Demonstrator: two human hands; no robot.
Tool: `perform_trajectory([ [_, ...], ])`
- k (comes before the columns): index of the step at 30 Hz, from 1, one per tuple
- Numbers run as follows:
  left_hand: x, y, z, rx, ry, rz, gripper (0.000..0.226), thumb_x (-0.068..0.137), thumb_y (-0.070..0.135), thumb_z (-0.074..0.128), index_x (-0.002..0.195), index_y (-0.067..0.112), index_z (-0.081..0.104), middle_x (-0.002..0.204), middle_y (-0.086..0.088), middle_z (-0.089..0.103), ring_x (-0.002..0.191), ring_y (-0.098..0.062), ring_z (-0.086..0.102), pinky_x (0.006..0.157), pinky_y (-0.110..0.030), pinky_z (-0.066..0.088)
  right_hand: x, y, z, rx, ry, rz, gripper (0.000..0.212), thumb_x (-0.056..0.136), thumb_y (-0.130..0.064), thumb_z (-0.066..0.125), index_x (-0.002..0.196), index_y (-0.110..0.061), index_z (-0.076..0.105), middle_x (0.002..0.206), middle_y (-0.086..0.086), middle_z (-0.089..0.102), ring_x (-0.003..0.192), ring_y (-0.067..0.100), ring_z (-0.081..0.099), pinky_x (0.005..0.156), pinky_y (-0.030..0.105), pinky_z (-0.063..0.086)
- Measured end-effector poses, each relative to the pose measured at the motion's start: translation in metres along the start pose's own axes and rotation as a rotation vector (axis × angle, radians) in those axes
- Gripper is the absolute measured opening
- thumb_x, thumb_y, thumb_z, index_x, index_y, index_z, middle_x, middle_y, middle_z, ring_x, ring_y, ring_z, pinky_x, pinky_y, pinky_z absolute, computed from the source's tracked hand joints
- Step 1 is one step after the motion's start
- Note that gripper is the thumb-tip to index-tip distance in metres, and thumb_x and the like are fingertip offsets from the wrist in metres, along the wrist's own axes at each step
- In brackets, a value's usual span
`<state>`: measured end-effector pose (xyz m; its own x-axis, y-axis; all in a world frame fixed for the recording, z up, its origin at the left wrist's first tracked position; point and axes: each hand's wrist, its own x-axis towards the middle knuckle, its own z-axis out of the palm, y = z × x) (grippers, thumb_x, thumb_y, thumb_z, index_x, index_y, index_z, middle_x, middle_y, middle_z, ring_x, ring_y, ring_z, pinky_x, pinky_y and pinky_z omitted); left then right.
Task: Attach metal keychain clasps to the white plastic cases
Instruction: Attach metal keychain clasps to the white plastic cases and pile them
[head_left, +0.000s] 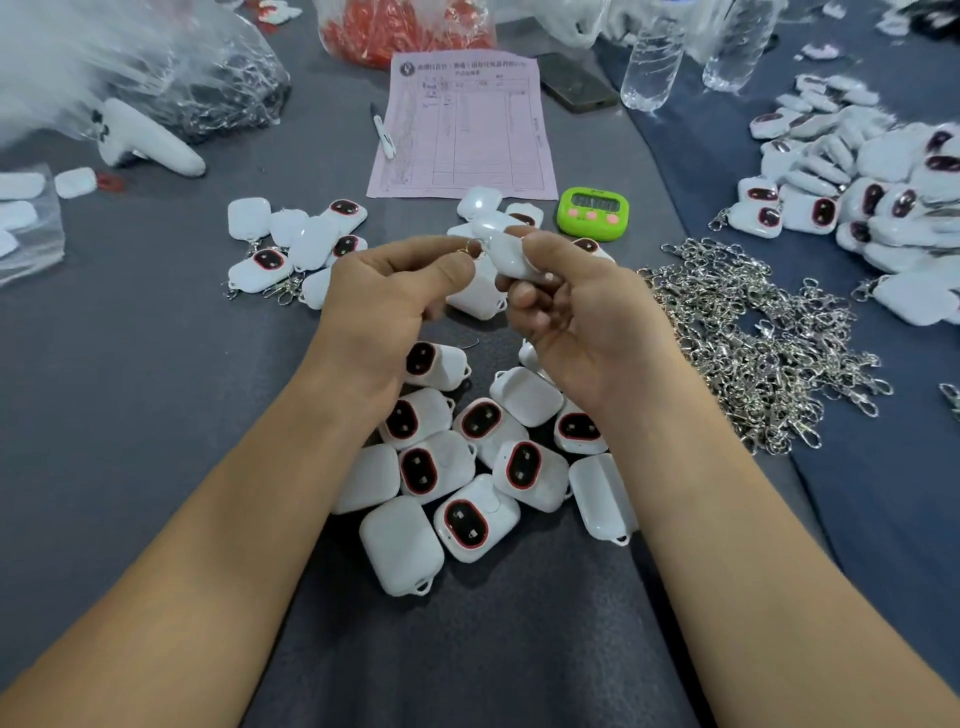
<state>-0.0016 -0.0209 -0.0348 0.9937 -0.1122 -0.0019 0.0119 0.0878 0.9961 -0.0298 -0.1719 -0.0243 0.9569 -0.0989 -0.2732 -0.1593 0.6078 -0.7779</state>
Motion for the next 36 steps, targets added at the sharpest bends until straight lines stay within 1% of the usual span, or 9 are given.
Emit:
perform_trajectory([
  [5, 0.001, 0.001, -0.002, 0.006, -0.006, 0.009, 0.011, 0.072, 0.023, 0.078, 0.081, 0.024, 0.083, 0.073, -0.010, 0.058, 0.059, -0.010, 0.041, 0.065, -0.026, 0.038, -0.001, 0.001, 0.002, -0.088, 0.017, -0.047, 0.010, 0.100, -0.004, 0.056, 0.100, -0.006, 0.066, 0.060, 0.005, 0.064, 0.049, 0.012, 0.052, 0.045, 0.018, 0.038],
  [8, 0.003, -0.001, -0.003, 0.091, 0.065, 0.054, 0.004, 0.076, 0.023, 0.080, 0.079, 0.026, 0.082, 0.059, 0.012, 0.062, 0.053, -0.004, 0.048, 0.058, -0.014, 0.040, -0.002, 0.001, 0.001, -0.172, 0.024, -0.097, 0.008, 0.098, -0.004, 0.061, 0.101, -0.006, 0.067, 0.067, 0.007, 0.066, 0.051, 0.015, 0.053, 0.049, 0.022, 0.039],
  [11, 0.003, -0.003, -0.008, 0.355, 0.119, 0.234, 0.011, 0.084, 0.030, 0.077, 0.082, 0.040, 0.078, 0.074, 0.021, 0.074, 0.069, 0.005, 0.067, 0.065, -0.007, 0.047, -0.001, 0.001, -0.001, -0.335, 0.060, -0.167, 0.006, 0.098, -0.010, 0.064, 0.096, -0.007, 0.069, 0.066, 0.010, 0.066, 0.048, 0.017, 0.052, 0.045, 0.024, 0.037],
  [16, 0.012, -0.003, -0.023, 0.344, 0.273, 0.263, 0.012, 0.081, 0.044, 0.071, 0.073, 0.052, 0.076, 0.066, 0.012, 0.064, 0.063, -0.003, 0.050, 0.064, -0.018, 0.047, 0.006, -0.008, -0.011, -0.307, 0.272, -0.286, 0.004, 0.091, -0.014, 0.071, 0.087, -0.015, 0.073, 0.080, 0.014, 0.071, 0.058, 0.016, 0.055, 0.053, 0.025, 0.044],
  [19, 0.020, 0.000, -0.039, 0.388, 0.404, 0.234, 0.008, 0.077, 0.041, 0.073, 0.075, 0.040, 0.080, 0.063, 0.008, 0.062, 0.063, -0.007, 0.052, 0.065, -0.034, 0.053, 0.011, -0.011, -0.026, -0.732, 0.363, -0.384, 0.009, 0.081, -0.016, 0.074, 0.080, -0.024, 0.077, 0.067, -0.004, 0.070, 0.062, 0.014, 0.055, 0.064, 0.032, 0.048],
  [21, 0.023, 0.001, -0.050, 0.455, 0.480, 0.234, 0.009, 0.073, 0.038, 0.073, 0.077, 0.036, 0.081, 0.059, 0.009, 0.059, 0.061, -0.006, 0.052, 0.066, -0.041, 0.056, 0.008, -0.009, -0.029, -1.074, 0.307, -0.397, 0.007, 0.081, -0.025, 0.074, 0.076, -0.028, 0.078, 0.064, -0.014, 0.070, 0.067, 0.010, 0.063, 0.067, 0.029, 0.052],
  [23, 0.025, 0.001, -0.060, 0.574, 0.559, 0.245, 0.016, 0.071, 0.038, 0.068, 0.082, 0.037, 0.079, 0.053, 0.009, 0.056, 0.057, -0.003, 0.049, 0.062, -0.031, 0.049, 0.005, -0.005, -0.029, -1.315, 0.261, -0.374, 0.012, 0.081, -0.036, 0.074, 0.072, -0.029, 0.075, 0.066, -0.014, 0.069, 0.068, 0.007, 0.064, 0.061, 0.025, 0.048],
  [29, 0.019, -0.004, -0.076, 1.331, 0.598, 0.233, 0.015, 0.081, 0.015, 0.062, 0.079, 0.018, 0.076, 0.066, -0.011, 0.062, 0.059, -0.032, 0.044, 0.061, -0.036, 0.036, -0.002, -0.023, -0.037, -1.526, 0.163, -0.184, 0.031, 0.078, -0.052, 0.079, 0.070, -0.024, 0.072, 0.063, -0.008, 0.066, 0.062, 0.007, 0.059, 0.052, 0.025, 0.038],
  [36, 0.013, -0.006, -0.055, 1.172, 0.465, 0.326, 0.027, 0.082, 0.019, 0.058, 0.100, 0.025, 0.077, 0.081, -0.008, 0.072, 0.076, -0.038, 0.058, 0.072, -0.040, 0.047, -0.005, -0.025, -0.033, -1.513, -0.026, -0.188, 0.018, 0.078, -0.032, 0.083, 0.072, -0.025, 0.068, 0.066, -0.010, 0.064, 0.057, 0.002, 0.055, 0.051, 0.017, 0.040],
])
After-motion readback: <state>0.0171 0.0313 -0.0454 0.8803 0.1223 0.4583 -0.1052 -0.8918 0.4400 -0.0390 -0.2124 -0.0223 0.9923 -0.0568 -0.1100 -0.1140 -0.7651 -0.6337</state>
